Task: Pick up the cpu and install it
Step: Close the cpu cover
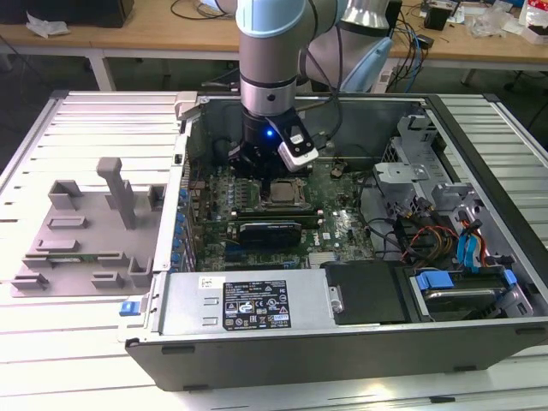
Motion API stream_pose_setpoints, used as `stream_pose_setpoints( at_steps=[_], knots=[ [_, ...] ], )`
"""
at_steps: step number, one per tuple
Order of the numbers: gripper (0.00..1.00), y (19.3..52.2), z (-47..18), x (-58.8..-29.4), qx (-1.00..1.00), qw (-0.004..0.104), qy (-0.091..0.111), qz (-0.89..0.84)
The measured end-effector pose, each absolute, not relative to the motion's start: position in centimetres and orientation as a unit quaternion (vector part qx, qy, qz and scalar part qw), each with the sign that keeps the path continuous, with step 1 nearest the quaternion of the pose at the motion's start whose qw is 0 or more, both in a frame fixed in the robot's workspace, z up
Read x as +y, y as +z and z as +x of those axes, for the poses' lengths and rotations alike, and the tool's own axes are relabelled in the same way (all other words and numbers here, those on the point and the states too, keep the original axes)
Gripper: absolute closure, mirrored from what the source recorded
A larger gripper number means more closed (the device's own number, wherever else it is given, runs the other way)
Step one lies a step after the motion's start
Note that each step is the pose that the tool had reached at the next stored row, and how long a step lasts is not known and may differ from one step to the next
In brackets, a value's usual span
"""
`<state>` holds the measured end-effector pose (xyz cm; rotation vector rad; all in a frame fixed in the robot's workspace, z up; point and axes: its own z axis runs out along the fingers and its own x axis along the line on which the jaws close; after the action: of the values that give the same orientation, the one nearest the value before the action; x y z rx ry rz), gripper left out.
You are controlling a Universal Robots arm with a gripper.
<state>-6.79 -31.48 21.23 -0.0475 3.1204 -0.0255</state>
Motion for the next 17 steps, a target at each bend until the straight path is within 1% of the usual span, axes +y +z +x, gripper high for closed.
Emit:
stream_pose_setpoints(
  at_steps=[2,5,17],
  knots=[
    [0.89,21.6,-6.8,-31.5,1.000,0.011,-0.008,-0.015],
    [0.89,20.8,-6.9,-31.5,1.000,0.014,-0.008,-0.015],
    [0.89,20.2,-7.6,-32.0,1.000,0.015,-0.008,-0.016]
  ],
)
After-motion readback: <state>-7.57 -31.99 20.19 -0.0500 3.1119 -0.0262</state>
